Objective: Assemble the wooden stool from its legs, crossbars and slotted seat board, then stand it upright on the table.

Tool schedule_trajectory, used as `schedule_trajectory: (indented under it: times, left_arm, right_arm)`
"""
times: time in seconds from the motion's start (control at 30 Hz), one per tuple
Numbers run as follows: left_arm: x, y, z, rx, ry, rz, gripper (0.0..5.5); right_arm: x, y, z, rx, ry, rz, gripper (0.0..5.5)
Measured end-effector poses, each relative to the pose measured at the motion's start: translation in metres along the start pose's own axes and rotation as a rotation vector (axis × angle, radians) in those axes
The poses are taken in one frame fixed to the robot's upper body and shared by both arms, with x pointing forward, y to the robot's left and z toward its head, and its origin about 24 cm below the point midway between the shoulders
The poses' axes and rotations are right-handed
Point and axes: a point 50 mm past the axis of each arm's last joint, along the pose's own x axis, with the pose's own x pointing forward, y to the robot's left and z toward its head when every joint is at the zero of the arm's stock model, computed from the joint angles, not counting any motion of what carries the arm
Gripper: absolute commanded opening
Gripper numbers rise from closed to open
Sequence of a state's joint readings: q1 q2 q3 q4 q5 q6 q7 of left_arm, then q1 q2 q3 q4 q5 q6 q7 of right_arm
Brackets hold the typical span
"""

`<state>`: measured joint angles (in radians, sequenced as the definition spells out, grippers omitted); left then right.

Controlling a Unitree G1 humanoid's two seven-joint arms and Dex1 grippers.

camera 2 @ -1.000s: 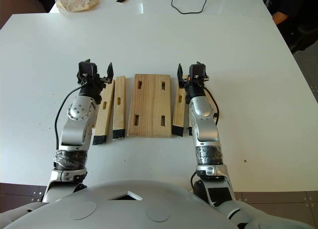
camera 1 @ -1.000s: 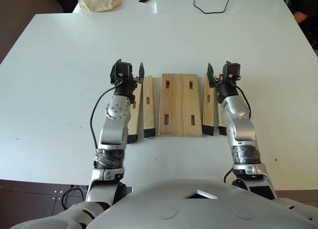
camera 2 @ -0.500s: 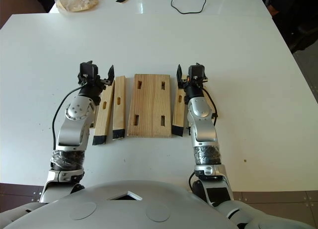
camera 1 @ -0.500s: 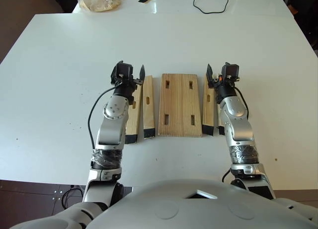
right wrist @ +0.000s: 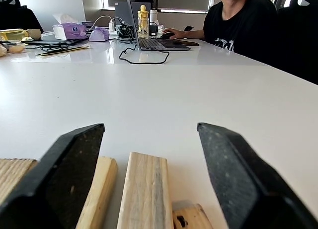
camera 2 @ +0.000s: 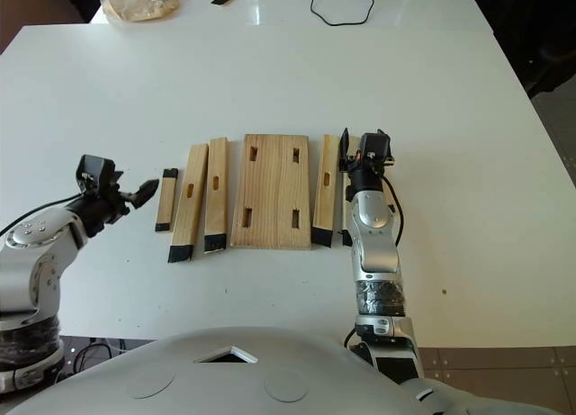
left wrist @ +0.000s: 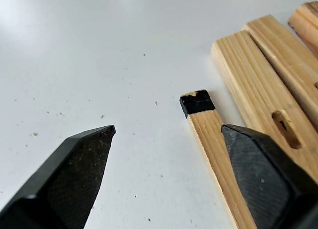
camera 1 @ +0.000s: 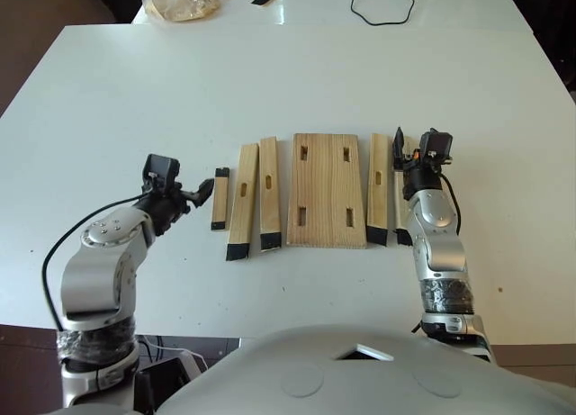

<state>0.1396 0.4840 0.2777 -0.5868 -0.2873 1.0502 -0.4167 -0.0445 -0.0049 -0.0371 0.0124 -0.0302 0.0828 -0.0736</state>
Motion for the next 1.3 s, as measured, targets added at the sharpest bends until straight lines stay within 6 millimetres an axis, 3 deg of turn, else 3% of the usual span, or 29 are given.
schedule_trajectory:
  times: [0.07, 0.2, 0.33, 0.7, 0.87, 1.13, 1.3]
  left_arm:
    - [-0.002, -0.002, 0.001, -0.010, 0.006, -0.025, 3.23]
    - [-0.002, -0.012, -0.003, -0.021, 0.045, -0.068, 3.23]
    - [-0.004, -0.024, -0.023, -0.062, 0.127, -0.103, 3.23]
    - [-0.002, -0.016, -0.034, -0.022, 0.164, -0.085, 3.23]
    - [0.001, -0.008, -0.037, -0.018, 0.129, -0.048, 2.59]
    - [0.005, -0.017, -0.044, 0.012, 0.104, -0.083, 1.31]
    - [0.008, -0.017, -0.044, 0.007, 0.089, -0.064, 1.30]
  right_arm:
    - [0.000, 0.001, 0.000, -0.006, 0.000, 0.001, 3.43]
    - [-0.003, 0.002, -0.003, -0.004, 0.011, 0.001, 3.43]
    - [-0.003, 0.003, -0.003, -0.003, 0.009, 0.002, 3.43]
    - [-0.003, 0.003, -0.003, -0.002, 0.010, 0.000, 3.43]
    - [-0.003, 0.003, -0.005, 0.003, 0.019, -0.008, 3.43]
    - [-0.003, 0.003, -0.005, 0.011, 0.021, -0.019, 3.43]
    - [-0.001, 0.003, -0.001, 0.016, 0.013, -0.019, 3.43]
